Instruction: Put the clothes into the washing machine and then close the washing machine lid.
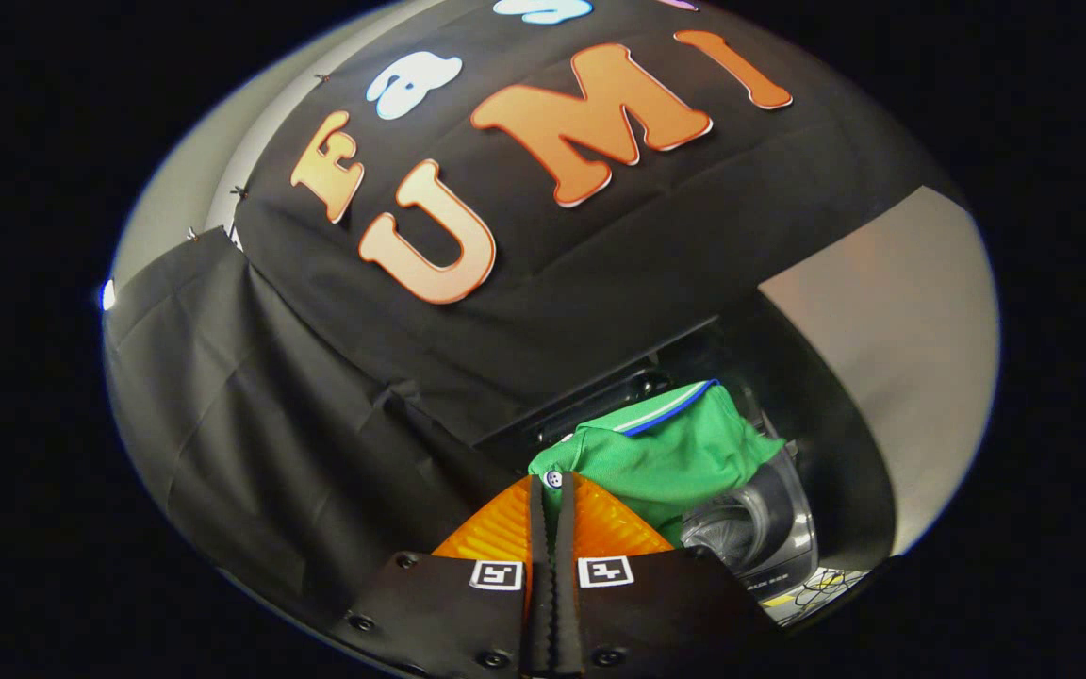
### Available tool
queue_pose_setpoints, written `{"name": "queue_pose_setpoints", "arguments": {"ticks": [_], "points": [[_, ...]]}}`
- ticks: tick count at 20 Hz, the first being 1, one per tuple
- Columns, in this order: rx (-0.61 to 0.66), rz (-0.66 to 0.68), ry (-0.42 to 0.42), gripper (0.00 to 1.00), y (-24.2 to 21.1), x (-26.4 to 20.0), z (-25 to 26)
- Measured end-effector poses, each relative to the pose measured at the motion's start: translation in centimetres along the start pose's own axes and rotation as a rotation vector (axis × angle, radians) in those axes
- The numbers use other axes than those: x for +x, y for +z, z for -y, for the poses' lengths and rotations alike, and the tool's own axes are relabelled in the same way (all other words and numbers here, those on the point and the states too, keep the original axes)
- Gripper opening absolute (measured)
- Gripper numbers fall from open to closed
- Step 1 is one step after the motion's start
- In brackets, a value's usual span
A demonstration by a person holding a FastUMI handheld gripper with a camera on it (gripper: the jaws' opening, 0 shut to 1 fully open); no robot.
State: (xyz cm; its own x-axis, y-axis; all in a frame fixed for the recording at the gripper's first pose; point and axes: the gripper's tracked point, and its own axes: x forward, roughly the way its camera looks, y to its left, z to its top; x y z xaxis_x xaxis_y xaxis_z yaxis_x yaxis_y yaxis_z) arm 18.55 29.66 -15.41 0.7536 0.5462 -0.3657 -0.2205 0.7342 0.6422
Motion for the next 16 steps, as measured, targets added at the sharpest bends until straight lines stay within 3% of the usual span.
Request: {"name": "queue_pose_setpoints", "arguments": {"ticks": [8,16], "points": [[0.022,-0.124,-0.116,0.08,-6.6,8.8,4.3],[0.049,-0.163,-0.269,0.08,-11.9,14.3,10.9]]}}
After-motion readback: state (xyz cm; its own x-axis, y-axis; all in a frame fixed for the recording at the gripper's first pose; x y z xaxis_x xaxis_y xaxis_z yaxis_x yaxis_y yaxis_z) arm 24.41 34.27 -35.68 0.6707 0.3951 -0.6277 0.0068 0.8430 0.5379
